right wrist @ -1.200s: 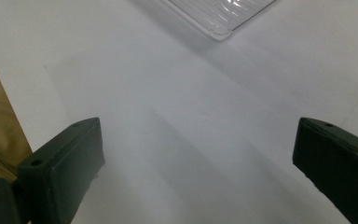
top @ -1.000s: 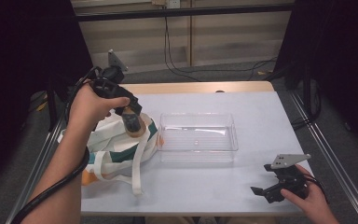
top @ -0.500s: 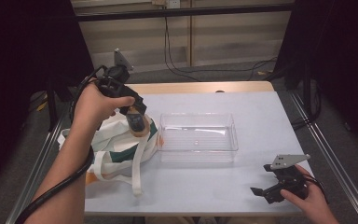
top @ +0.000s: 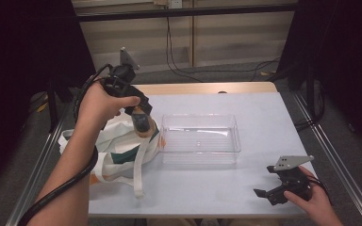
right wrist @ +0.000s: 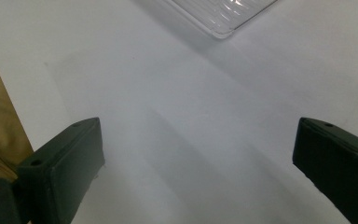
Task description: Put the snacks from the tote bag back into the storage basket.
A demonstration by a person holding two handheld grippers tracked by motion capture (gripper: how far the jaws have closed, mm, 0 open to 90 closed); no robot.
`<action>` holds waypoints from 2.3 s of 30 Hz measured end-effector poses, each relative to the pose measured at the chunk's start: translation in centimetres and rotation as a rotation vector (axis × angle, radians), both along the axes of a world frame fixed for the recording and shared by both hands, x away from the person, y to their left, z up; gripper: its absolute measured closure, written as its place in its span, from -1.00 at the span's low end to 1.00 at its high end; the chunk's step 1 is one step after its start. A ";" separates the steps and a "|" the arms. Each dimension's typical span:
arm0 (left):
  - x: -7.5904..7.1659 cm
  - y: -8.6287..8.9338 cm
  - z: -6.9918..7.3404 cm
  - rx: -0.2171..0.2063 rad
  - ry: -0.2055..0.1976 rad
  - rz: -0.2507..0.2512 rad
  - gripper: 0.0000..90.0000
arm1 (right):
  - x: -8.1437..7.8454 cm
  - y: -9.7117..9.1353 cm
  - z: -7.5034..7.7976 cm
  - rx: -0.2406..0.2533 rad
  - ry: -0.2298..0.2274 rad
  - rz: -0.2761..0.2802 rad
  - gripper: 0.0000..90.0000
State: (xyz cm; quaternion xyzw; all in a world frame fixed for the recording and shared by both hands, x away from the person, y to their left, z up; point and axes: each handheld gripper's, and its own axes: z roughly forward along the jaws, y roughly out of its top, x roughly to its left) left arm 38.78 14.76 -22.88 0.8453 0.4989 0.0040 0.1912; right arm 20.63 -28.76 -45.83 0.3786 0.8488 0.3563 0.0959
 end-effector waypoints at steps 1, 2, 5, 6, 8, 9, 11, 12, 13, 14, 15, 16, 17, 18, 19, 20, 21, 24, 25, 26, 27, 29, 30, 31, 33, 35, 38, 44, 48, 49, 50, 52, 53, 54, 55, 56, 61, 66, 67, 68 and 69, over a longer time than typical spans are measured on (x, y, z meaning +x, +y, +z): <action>0.0 -0.1 0.0 -0.002 0.001 0.000 -0.33 | 0.0 0.0 0.0 0.000 0.002 0.000 -0.96; 0.0 -0.2 0.1 -0.002 0.011 -0.009 -0.33 | 0.0 0.0 0.0 -0.001 0.001 0.001 -0.96; 0.0 -0.6 0.0 0.001 -0.002 -0.008 -0.33 | 0.0 0.1 0.0 0.006 -0.005 0.004 -0.96; 0.0 -0.6 0.0 0.002 0.005 -0.015 -0.33 | 0.0 0.1 0.0 0.007 -0.002 0.002 -0.96; 0.0 -0.8 0.0 -0.003 0.003 -0.020 -0.33 | -0.1 0.1 0.0 0.004 0.000 -0.005 -0.96; 0.0 -0.9 0.0 -0.003 0.006 -0.020 -0.33 | -0.1 0.1 0.0 0.005 -0.001 -0.004 -0.96; 0.0 -1.1 -0.1 0.003 0.007 -0.026 -0.33 | 0.0 0.0 0.0 0.008 -0.002 0.001 -0.96; 0.0 -1.3 -0.1 -0.001 0.007 -0.024 -0.33 | 0.0 0.0 0.0 0.004 -0.002 0.002 -0.96; 0.0 -1.4 -0.1 0.003 0.007 -0.032 -0.33 | 0.0 0.0 0.0 0.004 -0.002 0.001 -0.96; -0.1 -1.5 -0.1 0.000 0.007 -0.029 -0.33 | 0.0 0.0 0.0 0.005 -0.001 0.002 -0.96; 0.0 -1.5 -0.1 0.000 0.005 -0.039 -0.33 | 0.0 0.0 0.0 0.008 -0.004 0.001 -0.96; -0.1 -1.6 -0.1 -0.001 0.004 -0.032 -0.33 | 0.0 0.0 0.0 0.008 -0.003 0.001 -0.96; -0.1 -1.7 0.0 -0.002 0.010 -0.037 -0.33 | 0.0 0.0 0.0 0.008 -0.004 0.001 -0.96; -0.1 -1.8 0.0 -0.008 0.007 -0.041 -0.33 | 0.0 0.0 0.0 0.005 0.003 0.001 -0.96; -0.1 -1.9 0.0 -0.007 0.001 -0.041 -0.33 | 0.0 0.0 0.0 0.007 0.001 0.004 -0.96; -0.1 -1.9 0.1 -0.005 0.004 -0.042 -0.33 | 0.0 0.0 0.0 0.004 0.001 0.004 -0.96; -0.1 -2.0 0.0 -0.009 0.003 -0.041 -0.33 | 0.0 0.0 0.0 0.006 -0.001 0.007 -0.96; -0.2 -2.3 0.0 -0.006 0.001 -0.049 -0.33 | 0.0 0.0 0.0 0.007 0.002 0.005 -0.96; -0.2 -2.4 0.0 -0.003 0.007 -0.055 -0.33 | 0.0 0.0 0.0 0.006 0.002 0.002 -0.96; -0.2 -2.4 0.0 -0.005 0.005 -0.055 -0.33 | -0.1 0.0 0.0 0.007 0.001 -0.003 -0.96; -0.2 -2.5 -0.1 -0.008 0.003 -0.055 -0.33 | -0.1 0.0 0.0 0.006 0.000 -0.003 -0.96; -0.2 -2.6 -0.1 -0.008 0.007 -0.059 -0.33 | 0.0 0.0 0.0 0.003 -0.004 0.003 -0.96; -0.2 -2.7 -0.1 -0.009 0.003 -0.065 -0.33 | 0.0 0.0 0.0 0.002 -0.003 0.003 -0.96; -0.2 -2.7 -0.1 -0.008 0.003 -0.064 -0.33 | 0.0 0.0 0.0 0.003 -0.002 0.003 -0.96; -0.3 -2.9 -0.2 -0.007 0.002 -0.069 -0.33 | 0.0 0.0 0.0 0.003 -0.001 0.002 -0.96; -0.3 -3.0 -0.1 -0.003 0.006 -0.075 -0.33 | 0.0 0.0 -0.1 0.008 -0.003 0.003 -0.96; -0.2 -3.1 -0.3 -0.006 0.006 -0.081 -0.33 | 0.0 0.1 0.0 0.007 -0.004 0.005 -0.96; -0.3 -3.6 -0.5 -0.005 0.006 -0.082 -0.33 | -0.1 0.0 0.0 0.005 -0.001 -0.001 -0.96; -0.3 -3.9 -0.5 0.002 0.010 -0.098 -0.33 | 0.0 0.0 0.0 0.007 -0.004 0.006 -0.96; -0.3 -4.0 -0.6 -0.001 0.008 -0.097 -0.33 | 0.0 0.1 0.0 0.007 -0.002 0.006 -0.96; -0.3 -4.0 -0.6 0.000 0.010 -0.100 -0.33 | 0.0 0.1 0.0 0.007 -0.004 0.006 -0.96; -0.3 -4.1 -0.7 0.002 0.018 -0.108 -0.33 | 0.0 0.1 0.0 0.008 -0.002 0.005 -0.96; -0.3 -4.2 -0.8 -0.002 0.018 -0.103 -0.33 | 0.0 0.0 0.0 0.008 -0.003 0.005 -0.96; -0.3 -4.2 -0.8 -0.004 0.018 -0.101 -0.33 | 0.0 0.0 0.0 0.006 -0.004 0.004 -0.96; -0.3 -4.3 -0.9 -0.003 0.012 -0.103 -0.33 | 0.0 0.0 0.0 0.006 -0.004 0.005 -0.96; -0.3 -4.4 -0.9 0.000 0.014 -0.107 -0.33 | 0.0 0.0 0.0 0.008 -0.002 0.005 -0.96; -0.4 -4.6 -1.1 -0.003 0.013 -0.114 -0.33 | 0.0 0.0 0.0 0.008 -0.002 0.005 -0.96; -0.4 -4.8 -1.4 -0.003 0.017 -0.115 -0.33 | 0.0 0.0 0.0 0.007 -0.004 0.006 -0.96; -0.4 -4.9 -1.5 -0.003 0.015 -0.111 -0.33 | 0.0 0.1 0.0 0.007 -0.002 0.006 -0.96; -0.4 -4.9 -1.5 -0.001 0.020 -0.115 -0.33 | 0.0 0.1 0.0 0.007 -0.002 0.007 -0.96; -0.4 -4.9 -1.6 -0.001 0.020 -0.117 -0.33 | 0.0 0.1 0.0 0.007 -0.001 0.006 -0.96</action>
